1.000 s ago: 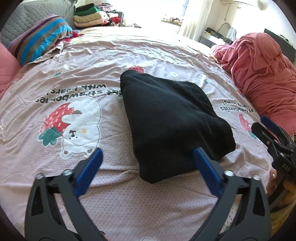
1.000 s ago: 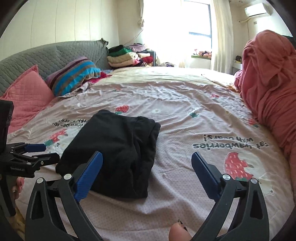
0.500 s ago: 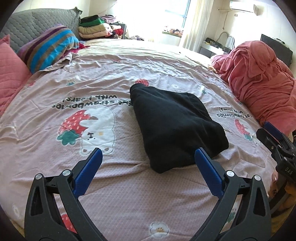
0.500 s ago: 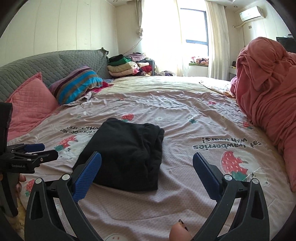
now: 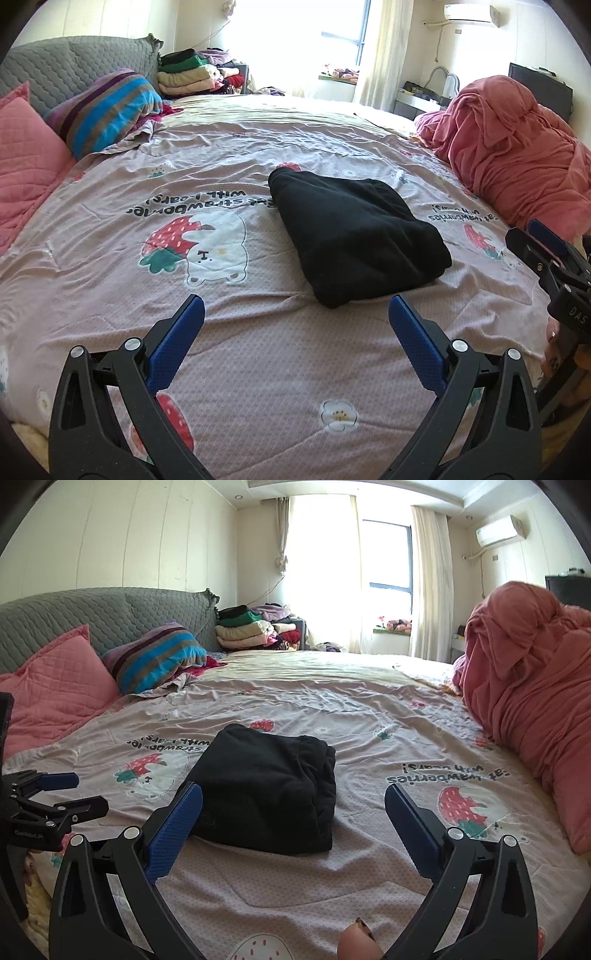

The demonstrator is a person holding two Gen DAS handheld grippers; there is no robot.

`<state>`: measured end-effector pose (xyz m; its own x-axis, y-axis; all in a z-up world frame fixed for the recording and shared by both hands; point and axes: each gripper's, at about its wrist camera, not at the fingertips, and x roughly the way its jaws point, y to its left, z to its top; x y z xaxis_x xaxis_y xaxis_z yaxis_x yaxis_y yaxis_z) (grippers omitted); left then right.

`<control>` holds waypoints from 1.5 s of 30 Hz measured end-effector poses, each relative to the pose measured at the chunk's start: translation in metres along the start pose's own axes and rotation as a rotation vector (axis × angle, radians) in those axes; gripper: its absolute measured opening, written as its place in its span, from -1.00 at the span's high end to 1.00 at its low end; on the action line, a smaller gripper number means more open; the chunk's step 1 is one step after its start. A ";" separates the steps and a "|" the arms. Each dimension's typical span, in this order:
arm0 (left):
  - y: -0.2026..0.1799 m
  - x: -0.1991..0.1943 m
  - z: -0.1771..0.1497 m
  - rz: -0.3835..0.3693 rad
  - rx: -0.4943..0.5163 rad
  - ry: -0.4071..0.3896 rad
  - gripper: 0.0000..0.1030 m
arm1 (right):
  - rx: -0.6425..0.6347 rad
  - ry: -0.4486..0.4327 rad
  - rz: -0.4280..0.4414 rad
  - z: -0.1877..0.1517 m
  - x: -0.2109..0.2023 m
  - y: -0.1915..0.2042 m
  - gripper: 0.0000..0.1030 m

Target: Fold small clothes

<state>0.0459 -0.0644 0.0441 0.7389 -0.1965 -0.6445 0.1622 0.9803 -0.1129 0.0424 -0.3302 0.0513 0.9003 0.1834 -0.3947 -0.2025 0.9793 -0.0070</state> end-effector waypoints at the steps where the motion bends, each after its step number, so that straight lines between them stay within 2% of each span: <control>1: 0.001 -0.001 -0.003 0.003 -0.003 -0.004 -0.82 | -0.004 -0.007 -0.012 -0.002 -0.002 0.002 -0.91; 6: 0.004 0.002 -0.013 0.001 -0.008 0.001 -0.82 | -0.030 -0.020 -0.050 -0.016 -0.009 0.011 -0.91; 11: 0.008 0.008 -0.025 0.000 -0.013 0.012 -0.82 | -0.029 0.013 -0.051 -0.031 -0.007 0.015 -0.91; 17: 0.012 0.017 -0.032 0.008 -0.025 0.035 -0.82 | 0.073 0.100 -0.077 -0.058 0.002 0.010 -0.91; 25: 0.017 0.031 -0.043 0.016 -0.036 0.075 -0.82 | 0.105 0.248 -0.128 -0.088 0.029 0.007 -0.91; 45: 0.017 0.032 -0.046 0.038 -0.037 0.099 -0.82 | 0.099 0.248 -0.136 -0.086 0.029 0.005 -0.91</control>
<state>0.0420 -0.0526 -0.0135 0.6753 -0.1578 -0.7205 0.1096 0.9875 -0.1136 0.0345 -0.3275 -0.0396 0.7925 0.0357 -0.6088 -0.0371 0.9993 0.0103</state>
